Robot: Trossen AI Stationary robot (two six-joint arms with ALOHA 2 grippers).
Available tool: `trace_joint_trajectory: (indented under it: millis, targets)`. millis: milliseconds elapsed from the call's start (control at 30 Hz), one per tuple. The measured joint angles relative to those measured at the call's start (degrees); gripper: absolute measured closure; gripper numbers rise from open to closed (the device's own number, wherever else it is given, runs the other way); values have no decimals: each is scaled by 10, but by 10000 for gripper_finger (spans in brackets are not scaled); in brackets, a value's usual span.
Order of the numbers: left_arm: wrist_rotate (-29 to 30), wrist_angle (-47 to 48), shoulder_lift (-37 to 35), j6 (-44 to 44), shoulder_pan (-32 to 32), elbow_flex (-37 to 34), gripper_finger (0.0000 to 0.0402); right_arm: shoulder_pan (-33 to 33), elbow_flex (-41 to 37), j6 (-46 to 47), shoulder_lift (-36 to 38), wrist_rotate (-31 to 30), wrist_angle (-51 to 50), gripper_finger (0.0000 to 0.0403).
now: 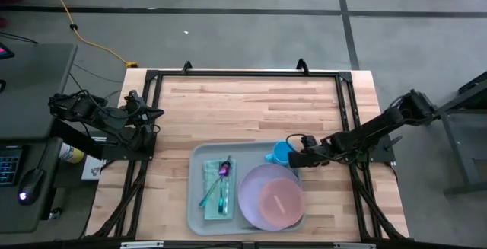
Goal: Set up tray
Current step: Adjust the serving tray
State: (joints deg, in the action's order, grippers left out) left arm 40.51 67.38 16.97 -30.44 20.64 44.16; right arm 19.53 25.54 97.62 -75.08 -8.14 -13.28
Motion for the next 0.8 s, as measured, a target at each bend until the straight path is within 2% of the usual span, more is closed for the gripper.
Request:
trace_joint_trajectory:
  millis: [433, 800]
  targets:
    - [-5, 0, 0, 0, 0, 0, 346, 0, -1, 33, 61, 10, -136, 388]
    - [-5, 0, 0, 0, 0, 0, 346, -9, 0, 71, 63, 48, -187, 388]
